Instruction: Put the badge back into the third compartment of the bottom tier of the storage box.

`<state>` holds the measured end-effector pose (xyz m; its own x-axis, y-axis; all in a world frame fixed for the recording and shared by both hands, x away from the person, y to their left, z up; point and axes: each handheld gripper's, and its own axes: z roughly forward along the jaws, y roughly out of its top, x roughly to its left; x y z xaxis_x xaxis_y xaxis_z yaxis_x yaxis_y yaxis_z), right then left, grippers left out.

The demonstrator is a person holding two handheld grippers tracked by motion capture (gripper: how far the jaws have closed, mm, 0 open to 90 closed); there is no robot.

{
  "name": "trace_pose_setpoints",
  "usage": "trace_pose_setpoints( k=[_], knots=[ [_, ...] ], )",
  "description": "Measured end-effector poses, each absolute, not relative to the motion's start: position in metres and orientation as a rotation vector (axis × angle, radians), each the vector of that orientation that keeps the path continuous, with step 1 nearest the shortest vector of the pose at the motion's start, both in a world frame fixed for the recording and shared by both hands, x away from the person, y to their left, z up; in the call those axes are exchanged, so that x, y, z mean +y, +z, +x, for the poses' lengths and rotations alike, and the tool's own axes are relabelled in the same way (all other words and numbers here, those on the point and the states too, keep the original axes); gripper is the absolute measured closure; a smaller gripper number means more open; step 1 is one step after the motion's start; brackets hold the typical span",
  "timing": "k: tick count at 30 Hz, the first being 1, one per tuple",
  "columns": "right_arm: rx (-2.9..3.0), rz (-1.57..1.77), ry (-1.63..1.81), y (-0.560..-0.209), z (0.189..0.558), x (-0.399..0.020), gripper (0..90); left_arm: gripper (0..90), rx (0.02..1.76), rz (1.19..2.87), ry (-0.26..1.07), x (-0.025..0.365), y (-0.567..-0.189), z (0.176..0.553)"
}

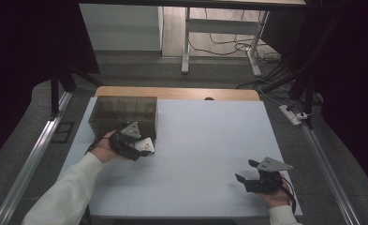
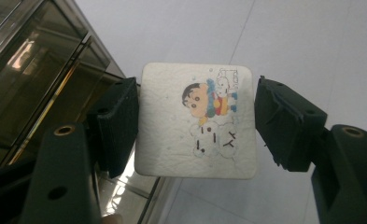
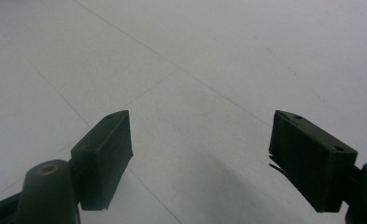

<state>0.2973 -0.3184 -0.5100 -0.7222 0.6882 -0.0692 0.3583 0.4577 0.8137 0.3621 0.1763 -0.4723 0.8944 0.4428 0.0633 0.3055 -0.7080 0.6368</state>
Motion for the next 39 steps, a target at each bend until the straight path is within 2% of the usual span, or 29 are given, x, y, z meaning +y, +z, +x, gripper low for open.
trace_pose_setpoints(
  k=[39],
  knots=[
    [2.322, 0.882, 1.164, -0.511, 0.298, -0.320, 21.1, 32.3, 0.474, 2.491, 0.262, 0.180, -0.490, 0.390]
  ],
)
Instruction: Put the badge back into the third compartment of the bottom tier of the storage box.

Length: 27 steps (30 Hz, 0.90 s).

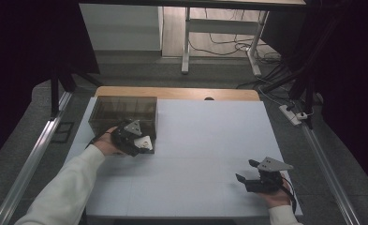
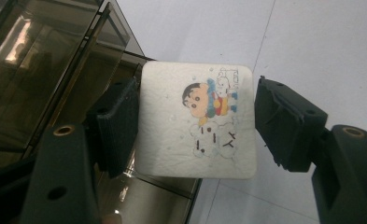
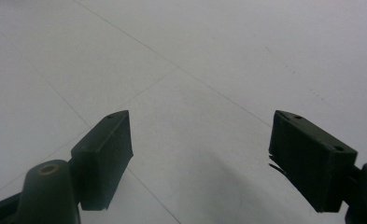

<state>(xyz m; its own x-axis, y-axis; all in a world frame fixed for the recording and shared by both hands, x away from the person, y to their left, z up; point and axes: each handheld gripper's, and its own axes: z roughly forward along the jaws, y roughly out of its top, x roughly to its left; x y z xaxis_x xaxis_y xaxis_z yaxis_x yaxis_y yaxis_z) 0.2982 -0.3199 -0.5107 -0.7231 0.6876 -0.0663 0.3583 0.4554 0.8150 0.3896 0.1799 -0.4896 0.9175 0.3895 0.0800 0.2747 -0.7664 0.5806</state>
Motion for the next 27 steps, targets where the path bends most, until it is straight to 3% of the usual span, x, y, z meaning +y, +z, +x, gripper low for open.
trace_pose_setpoints(
  k=[27],
  knots=[
    [2.326, 0.883, 1.163, -0.511, 0.298, -0.320, 21.1, 28.9, 0.482, 2.420, 0.274, 0.182, -0.482, 0.372]
  ],
)
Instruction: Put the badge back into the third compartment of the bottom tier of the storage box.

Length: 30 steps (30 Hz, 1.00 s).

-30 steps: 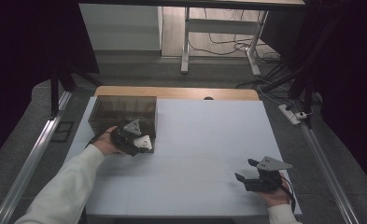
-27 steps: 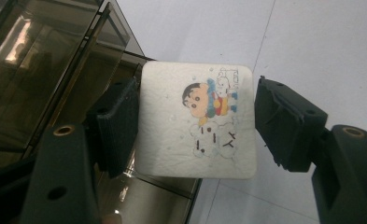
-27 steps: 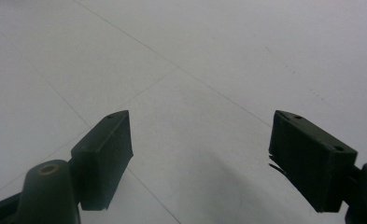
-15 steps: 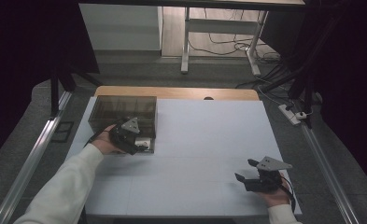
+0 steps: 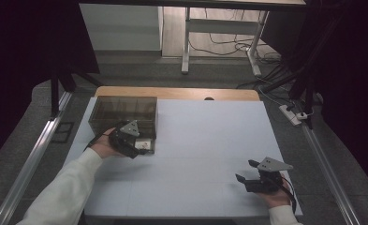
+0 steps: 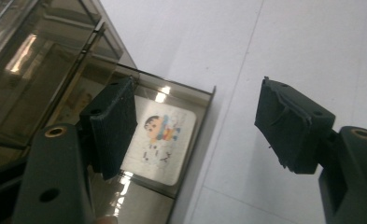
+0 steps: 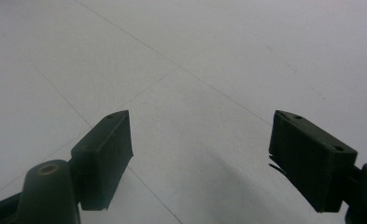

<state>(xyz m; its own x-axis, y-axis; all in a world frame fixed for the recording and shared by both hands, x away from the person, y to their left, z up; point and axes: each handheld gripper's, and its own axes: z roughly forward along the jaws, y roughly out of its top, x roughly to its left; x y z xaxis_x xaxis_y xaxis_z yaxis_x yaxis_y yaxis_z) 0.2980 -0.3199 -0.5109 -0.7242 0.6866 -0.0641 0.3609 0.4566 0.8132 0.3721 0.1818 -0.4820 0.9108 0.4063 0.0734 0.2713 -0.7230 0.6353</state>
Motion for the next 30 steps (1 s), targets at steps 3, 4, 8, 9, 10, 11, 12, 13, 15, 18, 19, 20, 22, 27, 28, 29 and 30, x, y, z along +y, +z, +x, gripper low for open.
trace_pose_setpoints(
  k=[3, 4, 8, 9, 10, 11, 12, 13, 15, 18, 19, 20, 22, 27, 28, 29, 30],
  knots=[
    [2.324, 0.883, 1.170, -0.511, 0.298, -0.320, 21.1, 29.0, 0.494, 2.403, 0.272, 0.182, -0.483, 0.367],
    [2.323, 0.883, 1.171, -0.511, 0.298, -0.320, 21.1, 29.1, 0.499, 2.400, 0.271, 0.183, -0.483, 0.365],
    [2.324, 0.881, 1.174, -0.511, 0.297, -0.320, 21.1, 29.4, 0.540, 2.378, 0.282, 0.184, -0.482, 0.359],
    [2.324, 0.881, 1.175, -0.511, 0.297, -0.320, 21.1, 29.5, 0.549, 2.374, 0.283, 0.184, -0.481, 0.357],
    [2.324, 0.881, 1.175, -0.511, 0.297, -0.320, 21.1, 29.5, 0.556, 2.368, 0.282, 0.185, -0.481, 0.355],
    [2.324, 0.881, 1.176, -0.510, 0.297, -0.320, 21.1, 29.6, 0.564, 2.362, 0.281, 0.185, -0.481, 0.353],
    [2.326, 0.880, 1.174, -0.510, 0.298, -0.320, 21.1, 29.6, 0.579, 2.354, 0.276, 0.186, -0.481, 0.351],
    [2.326, 0.880, 1.175, -0.510, 0.297, -0.320, 21.1, 29.7, 0.597, 2.346, 0.272, 0.187, -0.481, 0.349],
    [2.326, 0.881, 1.177, -0.510, 0.297, -0.321, 21.1, 30.0, 0.628, 2.330, 0.273, 0.190, -0.482, 0.344],
    [2.326, 0.880, 1.179, -0.510, 0.298, -0.321, 21.1, 30.3, 0.660, 2.305, 0.270, 0.194, -0.485, 0.335],
    [2.326, 0.880, 1.180, -0.510, 0.298, -0.321, 21.1, 30.3, 0.667, 2.303, 0.274, 0.195, -0.487, 0.332],
    [2.327, 0.880, 1.180, -0.510, 0.298, -0.321, 21.1, 30.3, 0.675, 2.300, 0.276, 0.196, -0.489, 0.329],
    [2.328, 0.880, 1.180, -0.511, 0.298, -0.320, 21.1, 30.3, 0.697, 2.287, 0.276, 0.200, -0.493, 0.322],
    [2.319, 0.877, 1.186, -0.510, 0.297, -0.320, 21.1, 30.2, 0.763, 2.241, 0.291, 0.212, -0.500, 0.304],
    [2.317, 0.878, 1.186, -0.509, 0.297, -0.320, 21.1, 30.2, 0.777, 2.228, 0.299, 0.213, -0.502, 0.301],
    [2.317, 0.874, 1.190, -0.509, 0.297, -0.320, 21.1, 30.2, 0.791, 2.215, 0.301, 0.215, -0.503, 0.297],
    [2.317, 0.876, 1.191, -0.509, 0.297, -0.319, 21.1, 30.2, 0.802, 2.206, 0.304, 0.217, -0.505, 0.294]
  ],
)
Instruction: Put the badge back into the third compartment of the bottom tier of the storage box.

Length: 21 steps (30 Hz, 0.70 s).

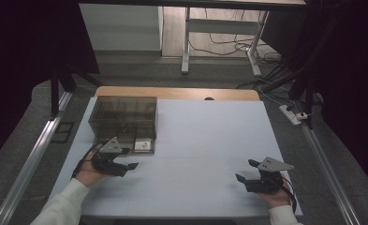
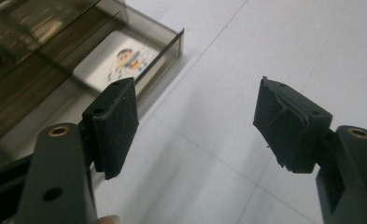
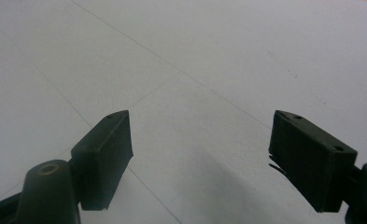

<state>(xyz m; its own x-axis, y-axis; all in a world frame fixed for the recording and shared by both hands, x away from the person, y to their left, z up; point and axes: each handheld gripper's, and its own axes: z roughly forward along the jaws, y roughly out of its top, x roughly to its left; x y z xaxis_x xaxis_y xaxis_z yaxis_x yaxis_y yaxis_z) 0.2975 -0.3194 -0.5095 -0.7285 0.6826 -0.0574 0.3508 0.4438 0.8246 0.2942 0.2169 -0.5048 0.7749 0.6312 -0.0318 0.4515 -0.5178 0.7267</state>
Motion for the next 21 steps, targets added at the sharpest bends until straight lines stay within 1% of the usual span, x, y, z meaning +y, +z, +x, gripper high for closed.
trace_pose_setpoints(
  k=[11, 21],
  knots=[
    [2.317, 0.881, 1.178, -0.510, 0.300, -0.320, 21.2, 28.6, 0.864, 2.149, 0.308, 0.225, -0.519, 0.268],
    [2.295, 0.881, 1.174, -0.509, 0.302, -0.324, 21.9, 27.2, 0.904, 2.109, 0.318, 0.231, -0.524, 0.268]
  ],
)
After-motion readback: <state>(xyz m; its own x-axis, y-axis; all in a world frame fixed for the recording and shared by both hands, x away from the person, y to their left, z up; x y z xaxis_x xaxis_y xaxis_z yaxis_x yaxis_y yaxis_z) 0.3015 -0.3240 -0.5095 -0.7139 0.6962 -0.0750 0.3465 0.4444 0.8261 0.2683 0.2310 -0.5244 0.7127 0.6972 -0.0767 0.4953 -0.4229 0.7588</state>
